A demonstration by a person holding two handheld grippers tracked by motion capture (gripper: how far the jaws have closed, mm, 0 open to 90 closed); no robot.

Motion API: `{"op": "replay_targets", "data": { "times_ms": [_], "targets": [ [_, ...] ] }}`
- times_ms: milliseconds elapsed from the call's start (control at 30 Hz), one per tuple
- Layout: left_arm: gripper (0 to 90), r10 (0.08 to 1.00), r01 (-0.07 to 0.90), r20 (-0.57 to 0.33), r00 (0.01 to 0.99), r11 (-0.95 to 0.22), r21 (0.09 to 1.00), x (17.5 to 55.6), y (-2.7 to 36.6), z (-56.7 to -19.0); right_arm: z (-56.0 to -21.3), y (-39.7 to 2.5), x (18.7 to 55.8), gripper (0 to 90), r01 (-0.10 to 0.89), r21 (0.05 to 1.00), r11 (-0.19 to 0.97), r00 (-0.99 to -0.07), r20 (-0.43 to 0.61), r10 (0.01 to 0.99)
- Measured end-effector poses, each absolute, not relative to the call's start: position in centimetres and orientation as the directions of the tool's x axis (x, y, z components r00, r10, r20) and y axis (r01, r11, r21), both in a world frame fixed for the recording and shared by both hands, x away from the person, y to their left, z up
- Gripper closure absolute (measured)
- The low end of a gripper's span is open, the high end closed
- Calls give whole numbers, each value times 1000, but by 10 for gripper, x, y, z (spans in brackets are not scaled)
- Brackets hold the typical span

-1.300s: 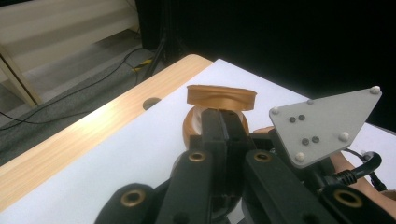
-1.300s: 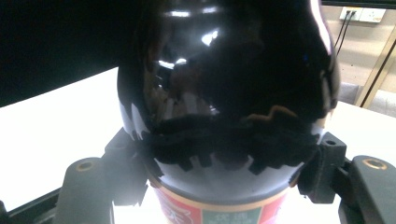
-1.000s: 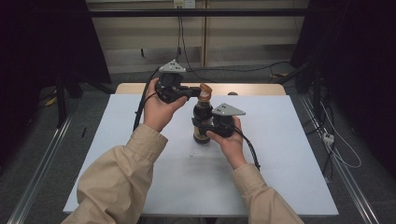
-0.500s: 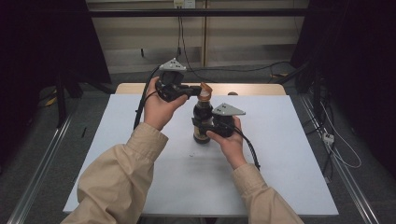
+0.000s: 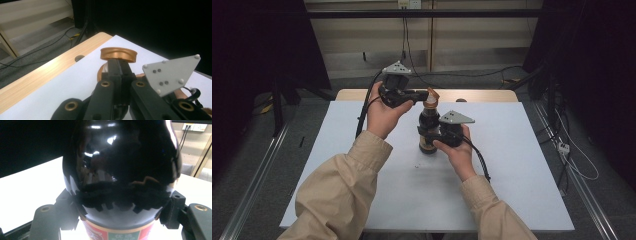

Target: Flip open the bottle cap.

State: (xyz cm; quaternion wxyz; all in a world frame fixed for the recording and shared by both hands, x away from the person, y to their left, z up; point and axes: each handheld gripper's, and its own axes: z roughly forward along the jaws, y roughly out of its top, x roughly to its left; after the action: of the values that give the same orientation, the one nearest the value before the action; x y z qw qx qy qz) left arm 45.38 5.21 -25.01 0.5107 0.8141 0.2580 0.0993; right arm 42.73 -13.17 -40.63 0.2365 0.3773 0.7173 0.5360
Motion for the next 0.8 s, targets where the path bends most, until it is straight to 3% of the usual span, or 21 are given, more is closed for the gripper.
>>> {"op": "replay_targets", "data": {
  "times_ms": [800],
  "targets": [
    [900, 521, 313, -94, 849, -351, 882, 454, 49, -246, -406, -132, 427, 309, 290, 947, 140, -602, 67, 795]
  ]
}}
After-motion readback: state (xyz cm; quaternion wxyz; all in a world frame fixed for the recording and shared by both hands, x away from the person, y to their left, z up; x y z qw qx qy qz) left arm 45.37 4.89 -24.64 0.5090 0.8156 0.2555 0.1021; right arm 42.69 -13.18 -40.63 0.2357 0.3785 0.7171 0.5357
